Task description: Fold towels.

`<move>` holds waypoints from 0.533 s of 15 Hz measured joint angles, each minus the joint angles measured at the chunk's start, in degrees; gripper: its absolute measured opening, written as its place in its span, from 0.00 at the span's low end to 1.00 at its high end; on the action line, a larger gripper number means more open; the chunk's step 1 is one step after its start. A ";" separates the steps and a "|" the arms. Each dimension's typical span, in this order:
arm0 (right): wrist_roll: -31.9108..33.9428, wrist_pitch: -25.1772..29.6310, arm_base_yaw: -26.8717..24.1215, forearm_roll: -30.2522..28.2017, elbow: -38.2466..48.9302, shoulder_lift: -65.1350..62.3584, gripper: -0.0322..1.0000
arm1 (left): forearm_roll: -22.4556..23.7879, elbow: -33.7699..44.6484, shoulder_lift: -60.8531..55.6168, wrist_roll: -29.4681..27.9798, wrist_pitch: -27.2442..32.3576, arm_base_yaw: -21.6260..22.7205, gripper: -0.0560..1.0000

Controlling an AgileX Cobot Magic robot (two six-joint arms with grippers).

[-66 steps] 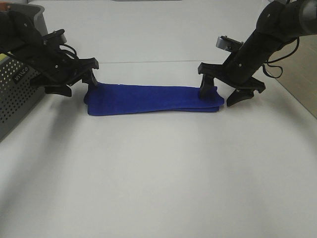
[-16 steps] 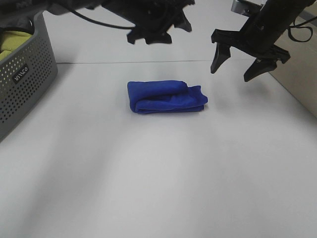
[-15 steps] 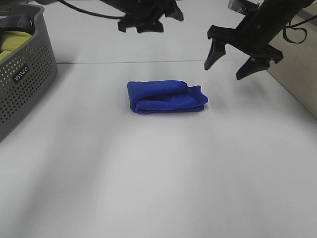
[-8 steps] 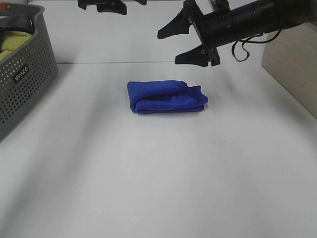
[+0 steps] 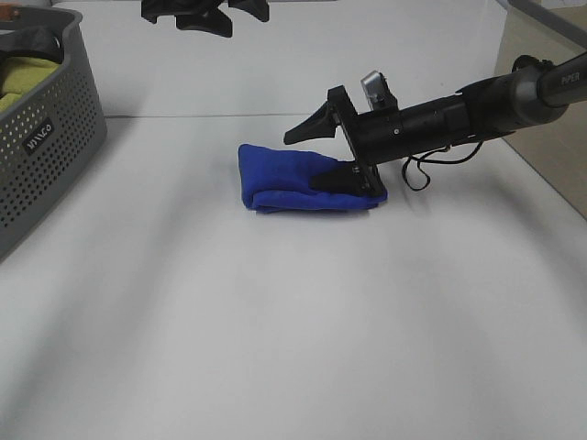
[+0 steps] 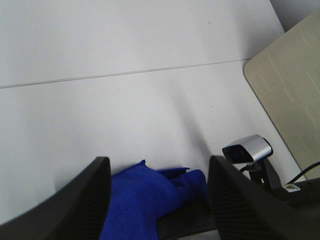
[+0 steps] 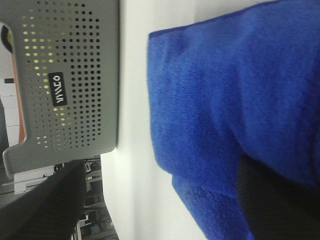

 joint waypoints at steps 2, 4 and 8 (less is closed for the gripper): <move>0.92 0.00 0.00 -0.97 -0.57 0.00 0.79 | 0.69 0.00 0.00 0.00 0.52 0.00 0.58; 1.03 2.64 -0.06 -2.35 -2.64 -0.29 0.79 | 2.35 0.00 -0.57 0.00 2.29 0.00 0.58; 5.10 8.37 -0.06 -11.86 -4.87 -8.42 0.79 | 11.75 0.00 -5.16 0.00 10.31 0.00 0.58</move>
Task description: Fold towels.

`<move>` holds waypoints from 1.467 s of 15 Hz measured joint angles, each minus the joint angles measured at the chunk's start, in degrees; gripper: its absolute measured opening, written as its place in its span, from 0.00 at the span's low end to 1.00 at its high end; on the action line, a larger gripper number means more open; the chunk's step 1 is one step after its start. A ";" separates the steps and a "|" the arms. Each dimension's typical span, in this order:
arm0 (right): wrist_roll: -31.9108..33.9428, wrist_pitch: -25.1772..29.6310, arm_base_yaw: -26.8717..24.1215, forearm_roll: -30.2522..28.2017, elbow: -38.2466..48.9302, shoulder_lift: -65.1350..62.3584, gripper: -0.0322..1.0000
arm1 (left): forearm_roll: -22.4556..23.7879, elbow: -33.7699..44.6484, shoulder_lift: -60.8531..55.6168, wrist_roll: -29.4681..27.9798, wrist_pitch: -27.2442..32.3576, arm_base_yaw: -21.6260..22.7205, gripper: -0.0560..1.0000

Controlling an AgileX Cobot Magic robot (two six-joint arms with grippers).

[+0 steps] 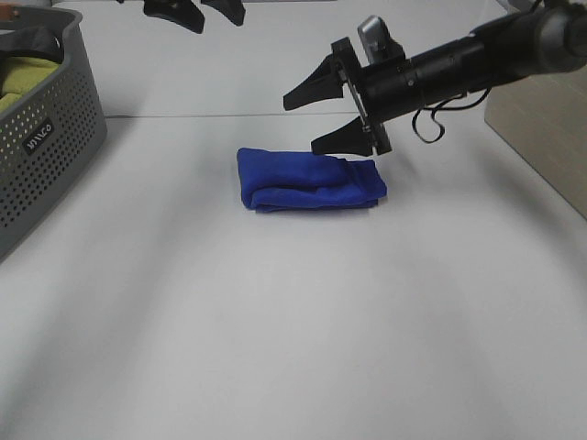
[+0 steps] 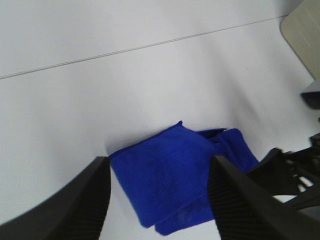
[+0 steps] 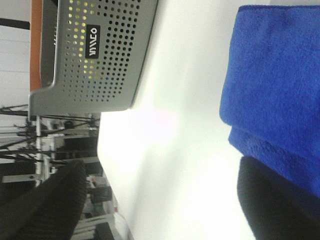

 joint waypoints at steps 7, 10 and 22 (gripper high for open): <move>14.90 4.07 0.00 -28.48 -0.11 -15.41 0.79 | 7.51 0.92 -7.56 -4.35 12.15 -0.11 0.58; 19.08 4.18 0.00 -38.56 2.64 -23.78 0.79 | 9.68 9.45 -15.99 -4.53 12.26 -0.80 0.58; 28.25 0.52 0.00 -59.19 52.08 -79.30 0.79 | 11.12 71.28 -75.11 -5.56 12.38 -1.32 0.58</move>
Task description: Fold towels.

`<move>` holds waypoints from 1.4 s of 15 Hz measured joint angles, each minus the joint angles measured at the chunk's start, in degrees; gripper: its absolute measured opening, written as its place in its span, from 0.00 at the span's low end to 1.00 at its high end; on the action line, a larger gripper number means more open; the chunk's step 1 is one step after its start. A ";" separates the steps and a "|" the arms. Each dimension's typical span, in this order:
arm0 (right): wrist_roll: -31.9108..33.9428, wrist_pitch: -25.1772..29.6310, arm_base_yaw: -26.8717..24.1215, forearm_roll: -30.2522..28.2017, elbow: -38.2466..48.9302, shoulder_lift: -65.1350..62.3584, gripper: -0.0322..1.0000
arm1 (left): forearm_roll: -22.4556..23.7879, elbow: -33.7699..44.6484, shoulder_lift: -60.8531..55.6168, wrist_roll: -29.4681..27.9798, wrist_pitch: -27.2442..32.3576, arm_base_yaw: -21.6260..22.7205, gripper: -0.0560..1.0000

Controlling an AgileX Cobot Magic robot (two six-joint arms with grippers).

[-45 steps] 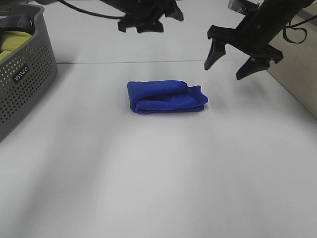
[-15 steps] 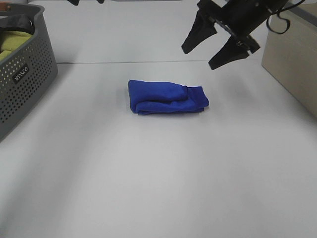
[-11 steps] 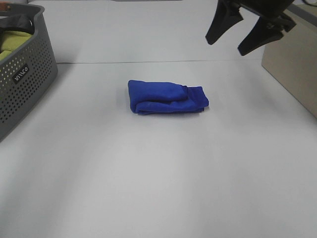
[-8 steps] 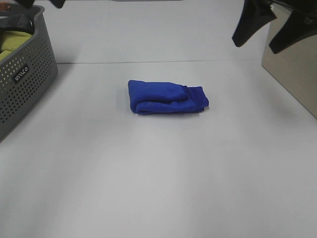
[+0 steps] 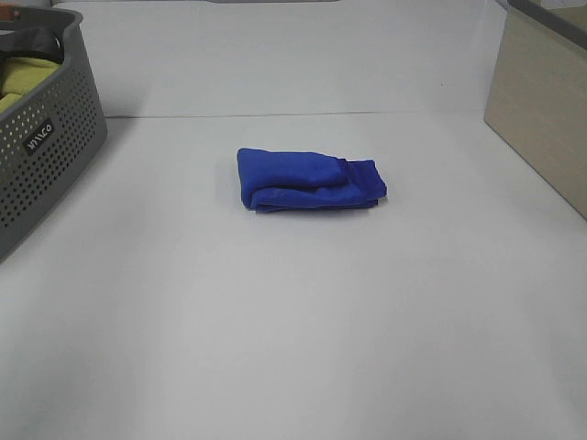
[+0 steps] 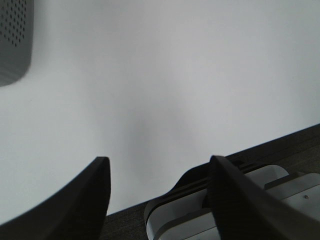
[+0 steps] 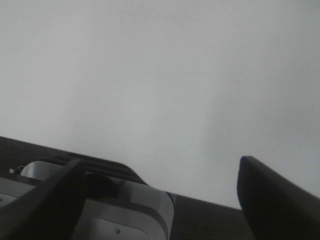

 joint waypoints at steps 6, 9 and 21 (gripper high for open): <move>-2.06 -1.15 0.00 -2.46 17.30 -26.13 0.79 | 0.00 20.11 -25.73 5.04 -1.55 0.00 0.58; -2.64 -2.98 0.00 -3.15 19.25 -37.87 0.79 | -3.09 25.21 -35.35 12.72 -3.27 0.00 0.58; -2.86 -4.07 0.00 -3.72 19.88 -41.31 0.79 | -6.13 27.22 -37.07 18.51 -7.96 0.00 0.58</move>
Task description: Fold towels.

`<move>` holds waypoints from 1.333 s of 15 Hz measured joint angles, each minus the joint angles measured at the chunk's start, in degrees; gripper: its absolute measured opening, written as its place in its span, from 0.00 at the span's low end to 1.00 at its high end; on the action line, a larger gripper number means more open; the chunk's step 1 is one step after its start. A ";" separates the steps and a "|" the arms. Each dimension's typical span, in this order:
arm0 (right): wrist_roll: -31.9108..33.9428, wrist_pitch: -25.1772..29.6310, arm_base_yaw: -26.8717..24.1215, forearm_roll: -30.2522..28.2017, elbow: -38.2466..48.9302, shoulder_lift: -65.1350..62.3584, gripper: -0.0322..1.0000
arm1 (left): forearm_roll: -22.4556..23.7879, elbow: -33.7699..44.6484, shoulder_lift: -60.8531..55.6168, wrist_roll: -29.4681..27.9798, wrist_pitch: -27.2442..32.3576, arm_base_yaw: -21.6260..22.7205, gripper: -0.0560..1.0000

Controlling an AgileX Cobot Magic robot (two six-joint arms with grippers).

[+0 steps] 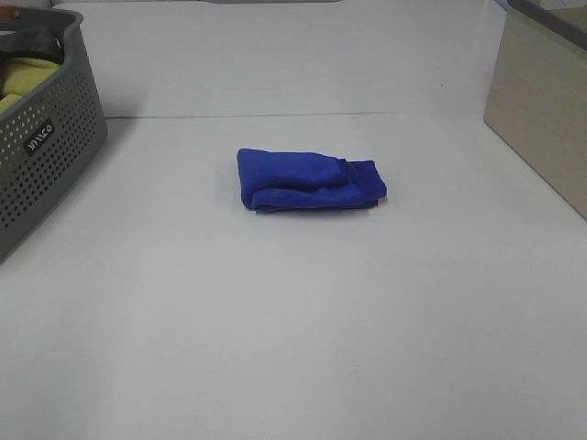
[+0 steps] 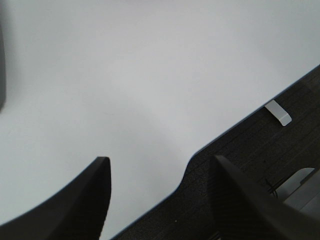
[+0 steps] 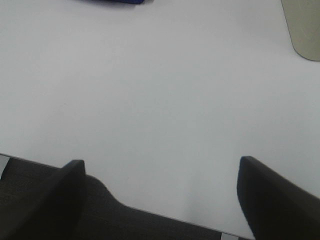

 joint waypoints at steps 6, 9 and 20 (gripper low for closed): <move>0.00 0.00 -6.65 0.57 0.00 -1.60 0.79 | -0.23 0.00 -8.08 0.06 -0.06 13.46 0.58; 0.00 0.00 -9.57 0.57 0.00 -7.56 0.79 | -0.23 0.00 -14.04 0.06 -0.06 18.33 0.58; 0.00 0.06 -9.57 0.92 0.06 -12.78 0.79 | -0.23 0.00 -14.61 0.06 -0.06 18.51 0.58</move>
